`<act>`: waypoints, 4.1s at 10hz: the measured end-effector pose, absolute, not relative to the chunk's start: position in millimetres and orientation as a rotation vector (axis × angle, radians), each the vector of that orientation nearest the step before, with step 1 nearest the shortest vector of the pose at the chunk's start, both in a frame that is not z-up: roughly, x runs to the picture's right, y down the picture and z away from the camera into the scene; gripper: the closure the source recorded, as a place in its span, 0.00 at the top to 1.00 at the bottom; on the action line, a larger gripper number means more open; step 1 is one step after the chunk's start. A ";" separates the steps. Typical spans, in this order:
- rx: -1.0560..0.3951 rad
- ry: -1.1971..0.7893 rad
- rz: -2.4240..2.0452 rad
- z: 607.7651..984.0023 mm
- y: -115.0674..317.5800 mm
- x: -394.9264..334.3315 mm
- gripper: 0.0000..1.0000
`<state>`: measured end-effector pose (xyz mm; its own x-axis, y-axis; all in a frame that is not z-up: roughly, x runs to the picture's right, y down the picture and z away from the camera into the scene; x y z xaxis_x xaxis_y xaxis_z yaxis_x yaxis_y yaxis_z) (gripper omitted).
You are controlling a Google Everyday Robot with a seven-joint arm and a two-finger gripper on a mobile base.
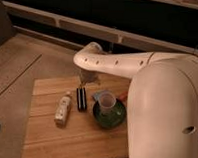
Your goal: Place the eraser in the ceramic cup
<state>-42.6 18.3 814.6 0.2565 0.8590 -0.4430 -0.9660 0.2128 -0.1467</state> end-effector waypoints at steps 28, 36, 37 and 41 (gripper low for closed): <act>-0.518 0.408 1.147 929.9 32.7 -52.1 0.00; -0.065 0.348 1.123 779.2 -95.9 -8.8 0.00; -0.035 0.371 1.128 762.3 -93.5 -0.2 0.00; -0.022 0.383 1.130 755.2 -89.5 2.6 0.00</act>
